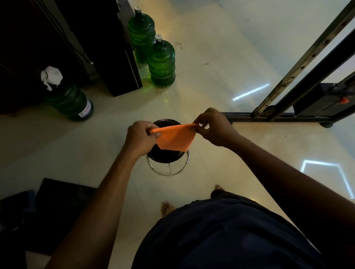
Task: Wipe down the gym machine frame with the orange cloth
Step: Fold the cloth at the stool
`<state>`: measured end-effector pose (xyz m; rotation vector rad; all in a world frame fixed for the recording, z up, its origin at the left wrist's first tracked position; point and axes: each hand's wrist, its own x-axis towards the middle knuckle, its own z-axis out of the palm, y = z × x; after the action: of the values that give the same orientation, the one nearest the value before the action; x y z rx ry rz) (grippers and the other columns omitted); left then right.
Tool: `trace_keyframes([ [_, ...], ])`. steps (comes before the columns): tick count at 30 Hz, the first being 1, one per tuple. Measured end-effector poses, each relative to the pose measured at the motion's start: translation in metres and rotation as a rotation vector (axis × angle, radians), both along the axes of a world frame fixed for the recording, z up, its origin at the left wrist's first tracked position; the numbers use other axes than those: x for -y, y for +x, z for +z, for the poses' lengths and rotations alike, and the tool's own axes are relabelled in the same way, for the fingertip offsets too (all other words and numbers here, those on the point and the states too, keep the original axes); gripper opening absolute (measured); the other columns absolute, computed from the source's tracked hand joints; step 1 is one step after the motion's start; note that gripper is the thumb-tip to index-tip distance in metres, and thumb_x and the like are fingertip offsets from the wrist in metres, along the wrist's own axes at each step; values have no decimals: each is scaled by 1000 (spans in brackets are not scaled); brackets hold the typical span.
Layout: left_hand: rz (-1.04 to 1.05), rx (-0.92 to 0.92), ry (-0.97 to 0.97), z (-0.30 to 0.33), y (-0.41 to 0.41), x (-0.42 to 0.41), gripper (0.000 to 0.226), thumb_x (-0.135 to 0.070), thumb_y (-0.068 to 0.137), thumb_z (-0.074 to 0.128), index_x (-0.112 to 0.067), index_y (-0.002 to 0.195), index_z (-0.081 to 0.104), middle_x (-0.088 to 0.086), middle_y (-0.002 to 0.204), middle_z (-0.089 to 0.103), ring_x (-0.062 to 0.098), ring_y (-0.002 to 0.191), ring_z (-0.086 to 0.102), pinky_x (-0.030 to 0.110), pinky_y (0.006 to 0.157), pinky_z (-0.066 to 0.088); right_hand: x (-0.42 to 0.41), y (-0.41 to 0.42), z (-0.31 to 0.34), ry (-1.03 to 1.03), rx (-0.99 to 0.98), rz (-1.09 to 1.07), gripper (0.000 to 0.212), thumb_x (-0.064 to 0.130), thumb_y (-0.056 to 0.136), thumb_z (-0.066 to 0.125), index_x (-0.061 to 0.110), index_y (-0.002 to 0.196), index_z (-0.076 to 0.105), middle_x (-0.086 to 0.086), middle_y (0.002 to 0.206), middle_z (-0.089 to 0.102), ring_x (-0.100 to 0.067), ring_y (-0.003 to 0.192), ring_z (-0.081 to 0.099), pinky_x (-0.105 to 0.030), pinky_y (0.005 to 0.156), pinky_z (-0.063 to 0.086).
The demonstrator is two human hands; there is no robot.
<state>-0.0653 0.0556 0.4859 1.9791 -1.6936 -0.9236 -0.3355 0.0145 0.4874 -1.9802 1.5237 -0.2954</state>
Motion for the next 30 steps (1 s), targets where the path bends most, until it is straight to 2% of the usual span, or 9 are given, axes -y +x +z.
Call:
trace_keyframes([
  [3,37,-79,68,7,7,7,3,-24,99,75,-23,102,76,0,105,66,15,93,61,25,74,47,6,-5,5,186,184,-69,26,37,105,71,16,120,75,-4,122,72,-19,115,67,-34,92,54],
  [6,84,-489,215,18,13,13,18,-24,106,65,-13,92,63,3,89,59,18,86,58,31,81,48,7,-5,14,423,514,-115,24,35,111,62,12,114,70,-4,109,71,-22,105,70,-35,89,57],
  [9,125,-794,231,24,12,17,17,-27,109,61,-10,108,62,8,93,53,22,88,57,38,86,52,9,4,22,523,685,-166,25,38,113,56,14,116,62,-5,106,58,-21,99,64,-35,88,57],
  [14,203,-762,227,28,2,17,25,-47,112,52,-28,126,61,-1,120,63,26,110,67,46,85,58,9,14,32,629,748,-228,38,47,115,48,19,141,51,-11,135,55,-34,120,67,-46,89,64],
  [17,208,-690,190,25,3,15,33,-54,109,54,-35,136,56,-1,131,61,25,115,66,50,87,62,7,18,32,726,788,-260,54,51,111,55,21,154,45,-10,145,55,-36,127,66,-51,92,65],
  [21,261,-616,155,15,13,15,32,-52,105,64,-38,132,56,2,131,63,26,115,67,50,88,64,7,22,30,741,772,-255,64,31,101,77,10,155,49,-10,144,64,-33,130,68,-49,94,65],
  [25,307,-335,31,-3,11,11,25,-44,101,71,-29,118,60,4,124,65,25,103,72,44,91,63,7,29,32,596,699,-267,59,25,99,81,9,149,55,-11,138,66,-31,123,70,-44,87,67],
  [28,170,-722,261,3,-10,4,51,-64,102,59,-22,131,68,7,129,75,24,112,76,47,96,63,5,44,39,593,650,-198,46,35,105,72,12,143,60,-12,134,69,-33,119,73,-53,96,65],
  [30,162,-941,384,8,-17,-1,71,-76,94,60,-24,143,66,5,133,75,25,121,74,47,99,61,2,53,46,678,737,-175,39,37,111,60,12,141,63,-11,132,74,-32,116,76,-50,98,64],
])
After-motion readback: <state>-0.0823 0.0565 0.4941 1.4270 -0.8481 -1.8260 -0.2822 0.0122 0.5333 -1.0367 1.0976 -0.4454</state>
